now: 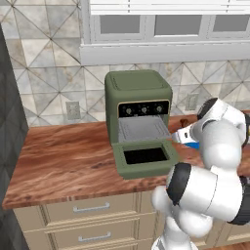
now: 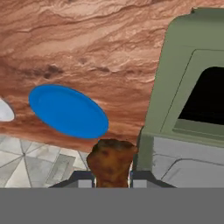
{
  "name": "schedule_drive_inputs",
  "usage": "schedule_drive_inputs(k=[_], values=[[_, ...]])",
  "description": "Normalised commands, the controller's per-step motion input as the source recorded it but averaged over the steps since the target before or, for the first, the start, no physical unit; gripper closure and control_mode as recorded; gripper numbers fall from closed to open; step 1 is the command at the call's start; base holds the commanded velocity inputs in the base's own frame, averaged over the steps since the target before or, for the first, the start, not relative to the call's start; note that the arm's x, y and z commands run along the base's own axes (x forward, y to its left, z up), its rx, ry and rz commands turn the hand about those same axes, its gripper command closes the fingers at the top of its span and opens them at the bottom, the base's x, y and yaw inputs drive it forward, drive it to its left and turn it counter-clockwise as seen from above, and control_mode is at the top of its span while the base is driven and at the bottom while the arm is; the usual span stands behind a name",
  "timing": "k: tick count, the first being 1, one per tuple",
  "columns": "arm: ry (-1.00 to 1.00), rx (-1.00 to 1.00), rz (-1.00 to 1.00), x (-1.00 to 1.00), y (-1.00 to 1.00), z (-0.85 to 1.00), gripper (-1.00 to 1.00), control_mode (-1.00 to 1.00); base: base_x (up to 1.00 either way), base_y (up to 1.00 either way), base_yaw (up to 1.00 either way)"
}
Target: Open the toaster oven door. Place the hotdog bun on the bottom tray in the toaster oven and place the chicken drumstick on the top tray.
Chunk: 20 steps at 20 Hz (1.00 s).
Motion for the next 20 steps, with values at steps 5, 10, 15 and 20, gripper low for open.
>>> schedule_drive_inputs(k=[5,10,15,20], values=[[0.24,-0.04,0.11,0.31,1.0,0.67,1.0,-1.0,0.0,0.0,0.0],[0.41,0.0,0.2,0.46,0.74,0.06,1.0,-1.0,0.0,0.0,0.0],[0.37,0.0,0.25,0.49,0.11,0.47,1.0,-1.0,0.0,0.0,0.0],[0.22,-0.02,0.4,0.54,0.04,0.15,1.0,-1.0,0.0,0.0,0.0]])
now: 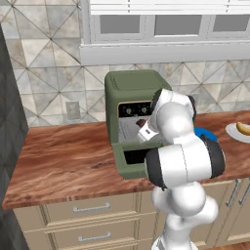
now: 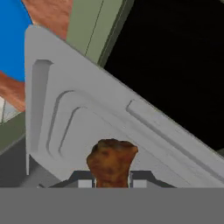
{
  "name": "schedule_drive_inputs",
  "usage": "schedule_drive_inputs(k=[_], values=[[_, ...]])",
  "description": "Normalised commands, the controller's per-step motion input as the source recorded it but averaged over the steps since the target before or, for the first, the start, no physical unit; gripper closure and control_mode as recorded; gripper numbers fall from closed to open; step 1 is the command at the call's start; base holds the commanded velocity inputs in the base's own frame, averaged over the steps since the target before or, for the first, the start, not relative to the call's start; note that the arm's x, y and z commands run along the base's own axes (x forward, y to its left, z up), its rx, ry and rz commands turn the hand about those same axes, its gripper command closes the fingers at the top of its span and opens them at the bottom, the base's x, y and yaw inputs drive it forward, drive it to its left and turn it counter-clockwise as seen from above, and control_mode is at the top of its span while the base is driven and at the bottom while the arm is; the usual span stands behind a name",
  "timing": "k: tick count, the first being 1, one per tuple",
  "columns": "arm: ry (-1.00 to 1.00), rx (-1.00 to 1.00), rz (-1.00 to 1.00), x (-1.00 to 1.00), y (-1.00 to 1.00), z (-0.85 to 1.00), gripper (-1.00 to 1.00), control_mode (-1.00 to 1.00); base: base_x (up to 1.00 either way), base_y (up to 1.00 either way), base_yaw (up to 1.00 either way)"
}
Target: Open the toaster oven door. Place the hotdog bun on the bottom tray in the toaster oven and place the chicken drumstick on the top tray.
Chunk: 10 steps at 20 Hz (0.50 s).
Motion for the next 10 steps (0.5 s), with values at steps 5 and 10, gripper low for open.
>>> schedule_drive_inputs(k=[5,10], values=[[0.1,-0.03,0.43,0.27,0.0,0.0,1.0,-1.0,0.0,0.0,0.0],[0.12,-0.13,0.16,0.1,0.13,0.0,1.0,-1.0,0.0,0.0,0.0]])
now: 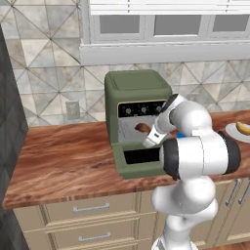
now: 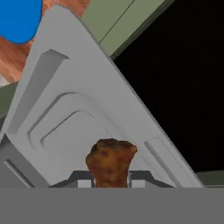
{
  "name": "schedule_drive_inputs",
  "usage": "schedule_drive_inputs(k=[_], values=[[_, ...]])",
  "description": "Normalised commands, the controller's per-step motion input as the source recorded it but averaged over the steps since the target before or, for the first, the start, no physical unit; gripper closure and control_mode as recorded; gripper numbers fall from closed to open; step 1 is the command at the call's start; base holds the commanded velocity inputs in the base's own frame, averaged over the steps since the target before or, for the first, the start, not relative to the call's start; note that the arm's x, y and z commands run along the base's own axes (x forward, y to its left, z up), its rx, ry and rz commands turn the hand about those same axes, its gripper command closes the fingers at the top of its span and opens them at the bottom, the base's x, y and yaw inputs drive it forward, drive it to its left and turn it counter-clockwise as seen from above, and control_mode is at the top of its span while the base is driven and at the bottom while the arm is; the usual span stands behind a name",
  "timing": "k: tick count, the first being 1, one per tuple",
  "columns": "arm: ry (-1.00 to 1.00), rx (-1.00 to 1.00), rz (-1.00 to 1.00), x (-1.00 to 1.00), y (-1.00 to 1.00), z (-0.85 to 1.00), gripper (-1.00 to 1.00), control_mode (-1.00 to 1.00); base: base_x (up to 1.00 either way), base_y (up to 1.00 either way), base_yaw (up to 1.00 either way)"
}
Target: Open the toaster oven door. Place the hotdog bun on the bottom tray in the toaster oven and place the chicken drumstick on the top tray.
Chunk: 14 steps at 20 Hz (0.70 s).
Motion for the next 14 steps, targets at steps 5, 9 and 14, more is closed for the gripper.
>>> schedule_drive_inputs(k=[5,9,14], values=[[0.03,-0.16,0.01,0.26,0.43,0.0,1.0,-1.0,0.0,0.0,0.0],[0.01,-0.16,0.0,0.15,0.24,-0.01,-1.0,-1.0,0.0,0.0,0.0],[0.06,-0.11,0.0,0.08,0.16,0.1,-1.0,-1.0,0.0,0.0,0.0]])
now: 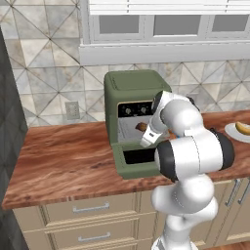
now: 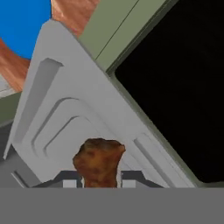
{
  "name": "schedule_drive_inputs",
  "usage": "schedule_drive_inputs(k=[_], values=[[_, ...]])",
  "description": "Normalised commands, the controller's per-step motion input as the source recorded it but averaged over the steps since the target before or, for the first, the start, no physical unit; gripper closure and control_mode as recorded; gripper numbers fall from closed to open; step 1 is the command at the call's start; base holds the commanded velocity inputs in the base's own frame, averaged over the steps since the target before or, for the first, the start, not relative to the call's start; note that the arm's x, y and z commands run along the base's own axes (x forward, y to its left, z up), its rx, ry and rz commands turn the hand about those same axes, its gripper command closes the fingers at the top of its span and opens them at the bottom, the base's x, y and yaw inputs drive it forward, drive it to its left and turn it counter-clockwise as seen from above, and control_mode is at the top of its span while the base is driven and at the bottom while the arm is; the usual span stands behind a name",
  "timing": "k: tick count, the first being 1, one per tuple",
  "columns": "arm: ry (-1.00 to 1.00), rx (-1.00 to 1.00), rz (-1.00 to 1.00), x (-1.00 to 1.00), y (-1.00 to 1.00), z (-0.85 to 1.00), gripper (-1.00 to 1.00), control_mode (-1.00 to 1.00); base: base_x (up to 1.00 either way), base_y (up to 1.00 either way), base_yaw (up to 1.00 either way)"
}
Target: Open the toaster oven door. Place the hotdog bun on the bottom tray in the toaster oven and place the chicken drumstick on the top tray.
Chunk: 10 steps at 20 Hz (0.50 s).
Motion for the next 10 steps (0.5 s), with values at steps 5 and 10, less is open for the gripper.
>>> schedule_drive_inputs(k=[5,10], values=[[0.16,-0.06,0.0,0.0,0.18,0.46,-1.0,-1.0,0.0,0.0,0.0],[0.21,-0.01,-0.03,-0.27,0.19,0.56,-1.0,-1.0,0.0,0.0,0.0]])
